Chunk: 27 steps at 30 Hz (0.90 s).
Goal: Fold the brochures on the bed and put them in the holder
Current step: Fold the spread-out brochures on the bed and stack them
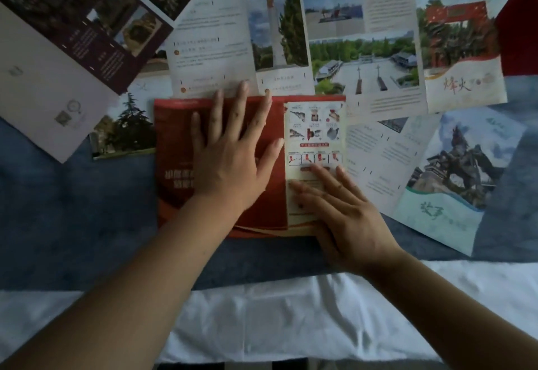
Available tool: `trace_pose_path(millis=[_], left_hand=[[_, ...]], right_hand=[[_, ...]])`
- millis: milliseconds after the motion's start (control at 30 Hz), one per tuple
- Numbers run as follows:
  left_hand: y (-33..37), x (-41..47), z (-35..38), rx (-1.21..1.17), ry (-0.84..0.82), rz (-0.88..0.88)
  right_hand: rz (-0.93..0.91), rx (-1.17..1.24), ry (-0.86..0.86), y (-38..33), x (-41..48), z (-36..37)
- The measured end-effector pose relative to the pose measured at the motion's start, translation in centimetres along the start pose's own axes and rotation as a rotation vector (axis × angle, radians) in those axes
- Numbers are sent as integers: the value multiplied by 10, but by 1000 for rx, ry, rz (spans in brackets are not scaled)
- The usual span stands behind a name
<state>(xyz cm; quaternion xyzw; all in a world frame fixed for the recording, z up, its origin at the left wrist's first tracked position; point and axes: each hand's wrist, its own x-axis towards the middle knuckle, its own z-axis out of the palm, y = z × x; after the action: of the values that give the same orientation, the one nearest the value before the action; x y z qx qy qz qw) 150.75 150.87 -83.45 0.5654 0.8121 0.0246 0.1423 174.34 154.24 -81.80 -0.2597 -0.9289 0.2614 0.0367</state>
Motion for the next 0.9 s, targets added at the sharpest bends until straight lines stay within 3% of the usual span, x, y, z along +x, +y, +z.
trace_pose_path(millis=[133,267,500,667,900], left_hand=[[-19,-35,5,-70,12,-55],[-28,-59,6,-35,-7,-199],[-41,-87,-2,-103,54,-441],[-51,-108,0,-162,-2,-425],[-70,-112,-2,-431,87,-395]], right_hand=[[281,-74,37,-26,16,13],[422,-197,-21,-42,32,25],[527,-241,-62,-53,39,39],[526,-233,-76,-70,48,48],[515,-229,-70,-92,61,58]])
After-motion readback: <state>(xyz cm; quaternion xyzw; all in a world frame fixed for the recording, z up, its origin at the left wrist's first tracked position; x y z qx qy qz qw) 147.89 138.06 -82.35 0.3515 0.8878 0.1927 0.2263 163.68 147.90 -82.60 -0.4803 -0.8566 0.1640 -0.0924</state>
